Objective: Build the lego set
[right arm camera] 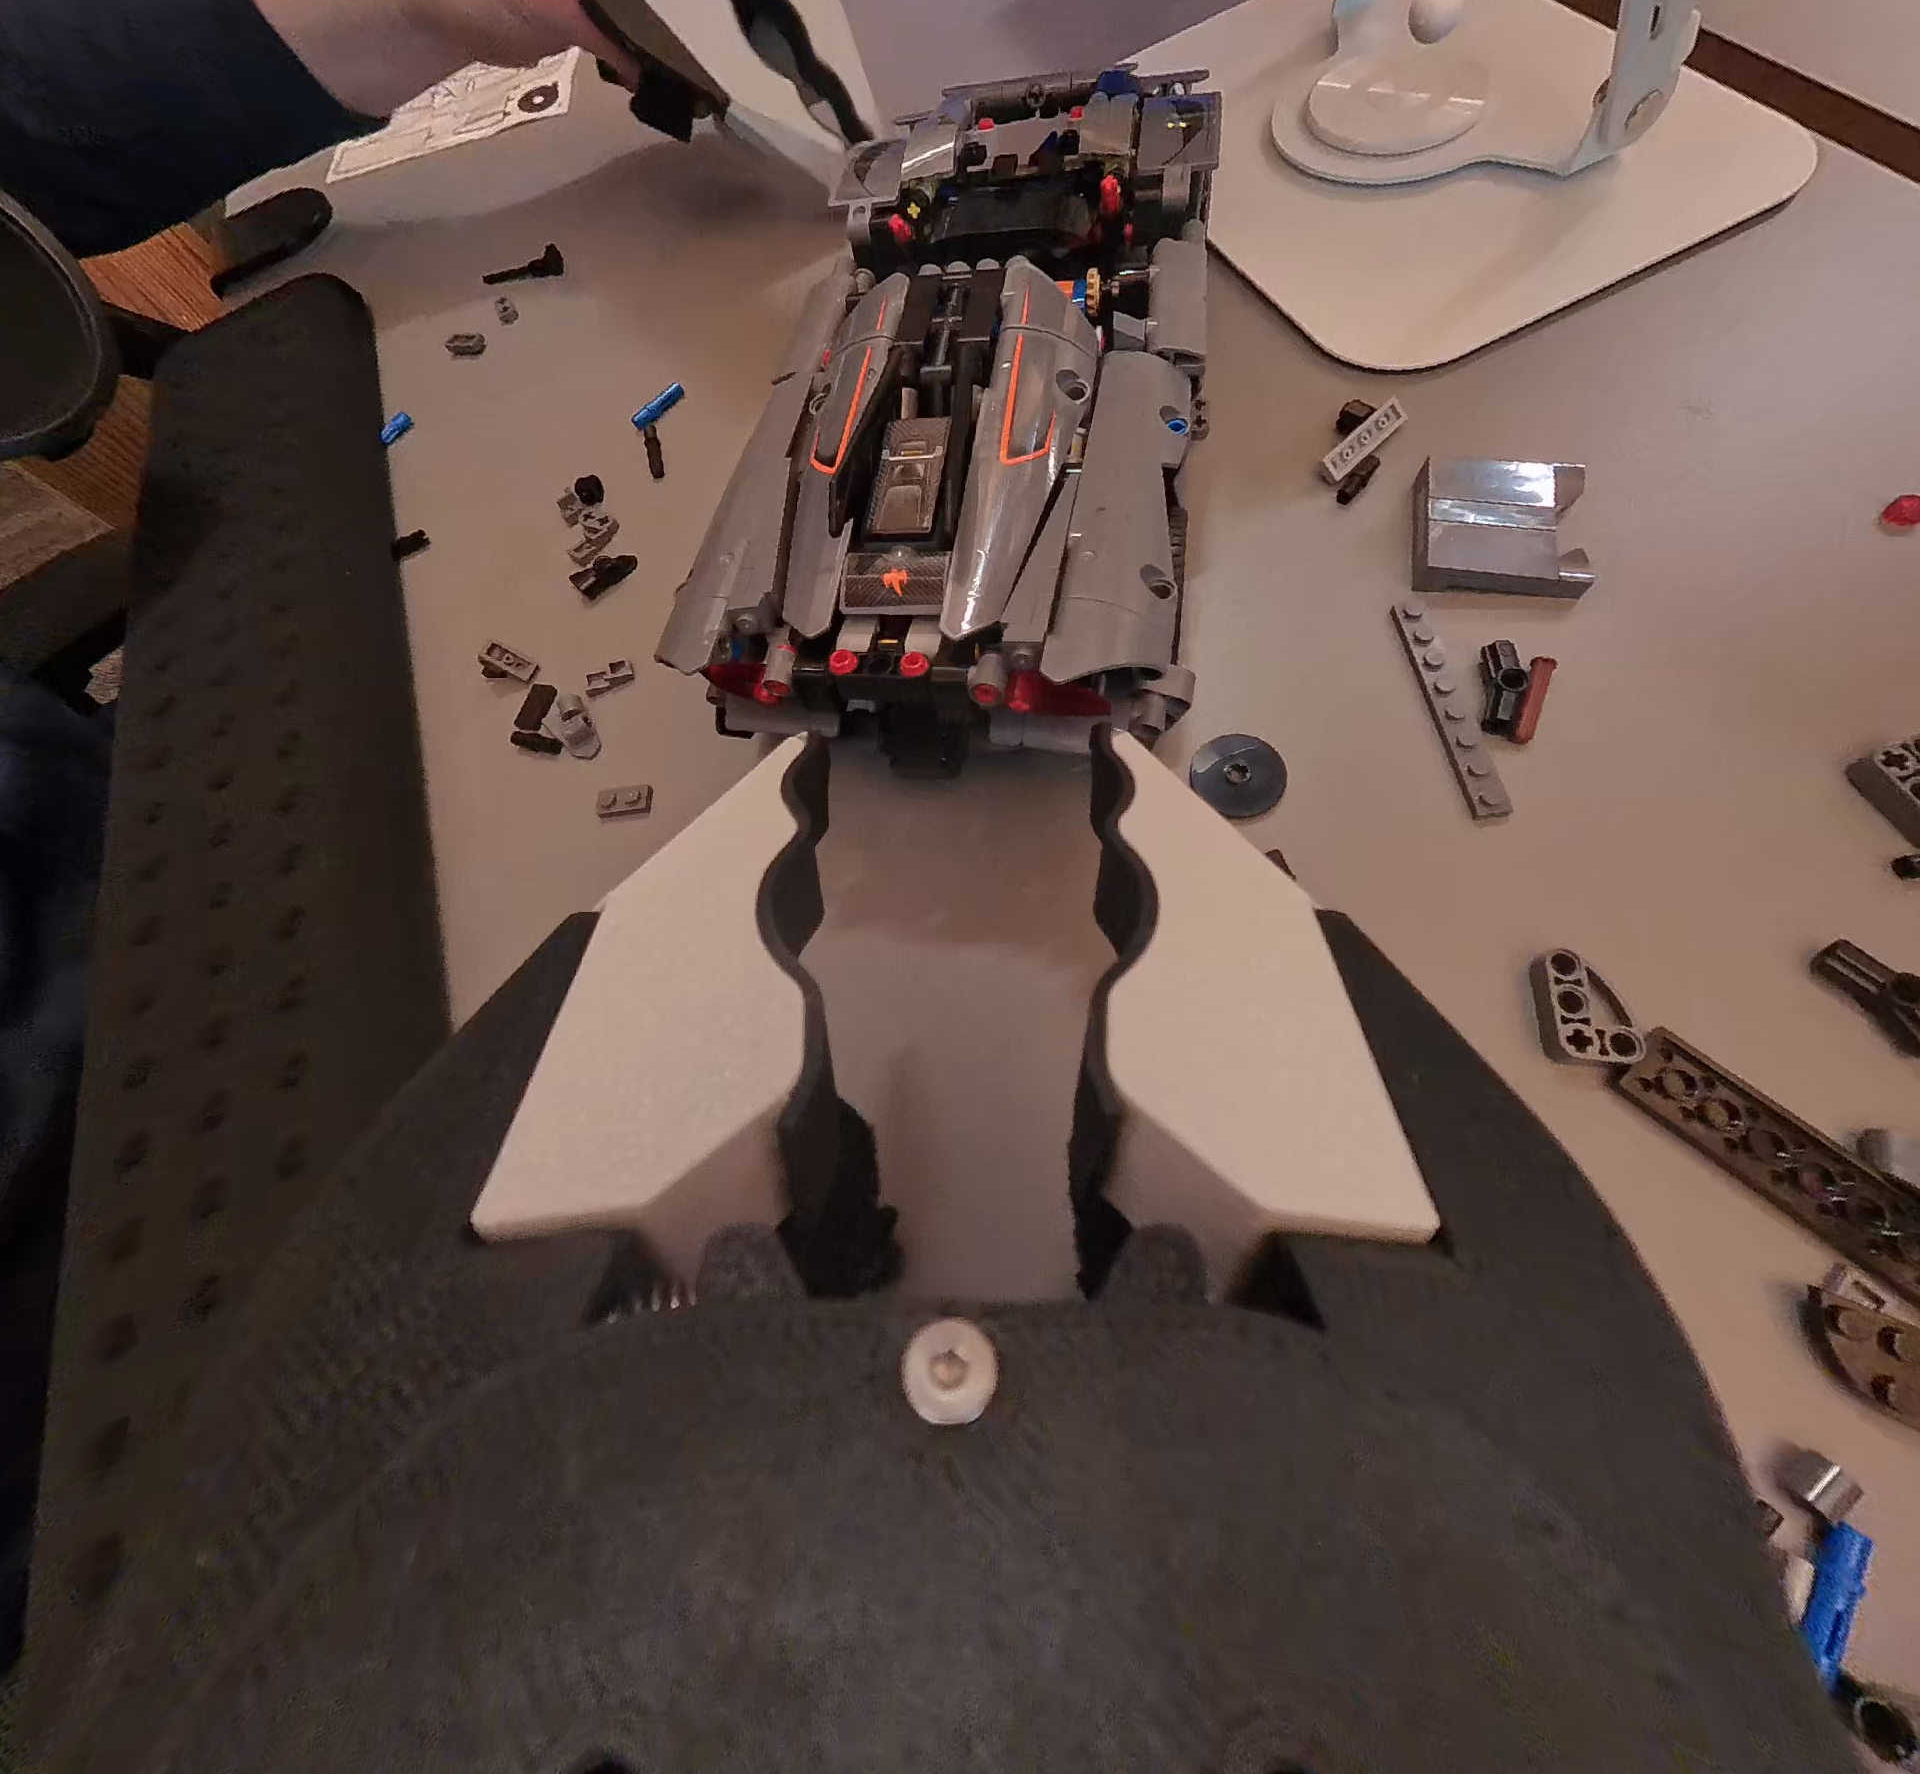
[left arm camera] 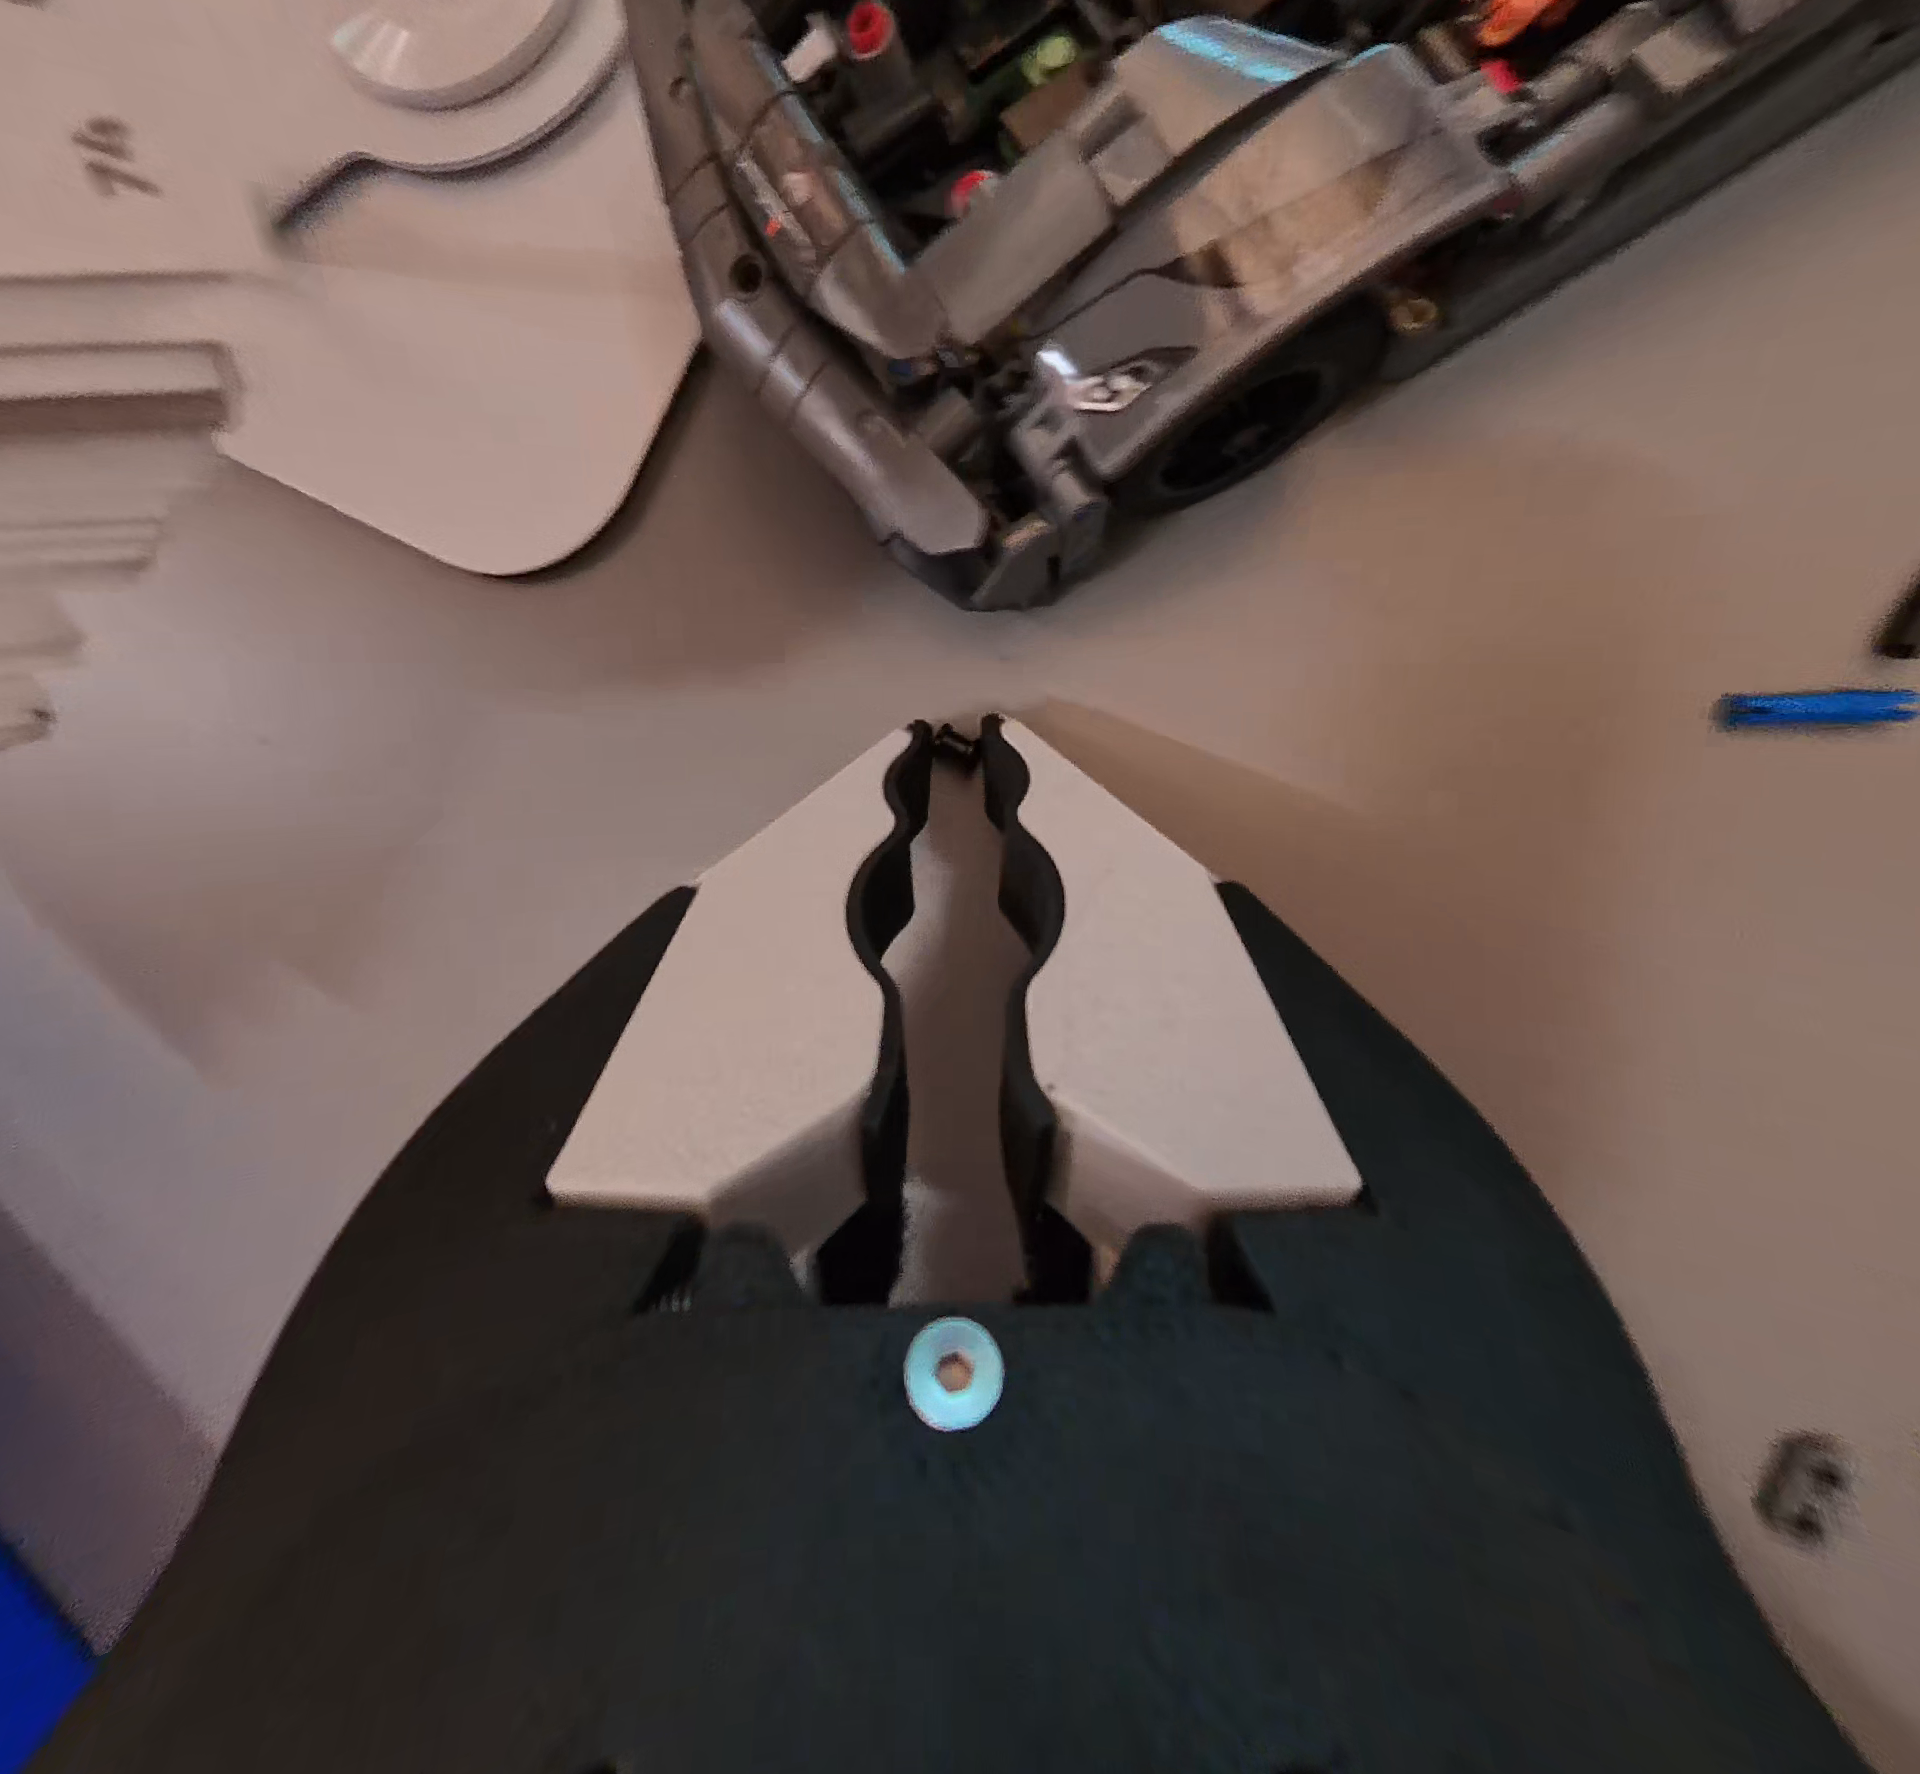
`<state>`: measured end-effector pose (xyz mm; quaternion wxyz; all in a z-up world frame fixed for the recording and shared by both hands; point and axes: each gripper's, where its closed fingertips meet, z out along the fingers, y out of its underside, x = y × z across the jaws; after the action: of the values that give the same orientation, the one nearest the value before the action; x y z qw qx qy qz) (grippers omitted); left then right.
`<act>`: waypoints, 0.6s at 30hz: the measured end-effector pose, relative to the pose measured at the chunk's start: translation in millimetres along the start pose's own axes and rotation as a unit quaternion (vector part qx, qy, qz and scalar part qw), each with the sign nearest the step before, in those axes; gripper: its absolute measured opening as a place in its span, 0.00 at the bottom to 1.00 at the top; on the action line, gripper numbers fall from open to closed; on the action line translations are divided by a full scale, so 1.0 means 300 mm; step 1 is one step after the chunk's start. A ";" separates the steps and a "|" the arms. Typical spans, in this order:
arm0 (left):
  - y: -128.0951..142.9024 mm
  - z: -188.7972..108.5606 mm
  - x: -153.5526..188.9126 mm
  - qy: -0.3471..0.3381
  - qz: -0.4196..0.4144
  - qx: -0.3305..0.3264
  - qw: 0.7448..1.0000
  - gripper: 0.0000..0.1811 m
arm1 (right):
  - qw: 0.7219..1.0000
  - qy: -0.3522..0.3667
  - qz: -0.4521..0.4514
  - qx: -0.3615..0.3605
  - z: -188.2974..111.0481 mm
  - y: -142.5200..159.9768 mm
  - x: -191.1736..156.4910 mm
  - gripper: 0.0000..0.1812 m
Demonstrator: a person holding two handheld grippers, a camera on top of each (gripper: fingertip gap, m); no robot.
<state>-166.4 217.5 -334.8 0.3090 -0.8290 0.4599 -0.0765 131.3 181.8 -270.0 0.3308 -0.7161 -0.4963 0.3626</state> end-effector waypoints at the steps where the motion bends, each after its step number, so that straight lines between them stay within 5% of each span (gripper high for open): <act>1: 0.000 -0.007 0.036 0.016 0.000 0.002 1.000 0.04 | 1.000 -0.001 -0.001 -0.001 0.000 0.000 -0.003 0.27; 6: -0.019 -0.037 0.279 0.077 0.034 0.001 0.996 0.06 | 1.000 -0.004 -0.007 -0.009 0.006 0.007 -0.014 0.27; 8: -0.014 -0.061 0.342 0.086 0.051 -0.001 0.995 0.19 | 1.000 -0.005 -0.010 -0.011 0.008 0.008 -0.019 0.27; 9: -0.006 -0.082 0.331 0.073 0.049 0.000 0.996 0.25 | 1.000 -0.004 -0.011 -0.012 0.008 0.009 -0.019 0.27; 18: 0.300 -0.312 -0.131 -0.088 -0.077 -0.052 0.992 0.20 | 1.000 -0.006 -0.017 -0.012 0.004 0.007 -0.028 0.26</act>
<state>-291.3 173.3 -306.4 0.2984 -0.8802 0.3690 -0.0027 129.4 173.4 -270.7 0.3258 -0.7092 -0.5145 0.3551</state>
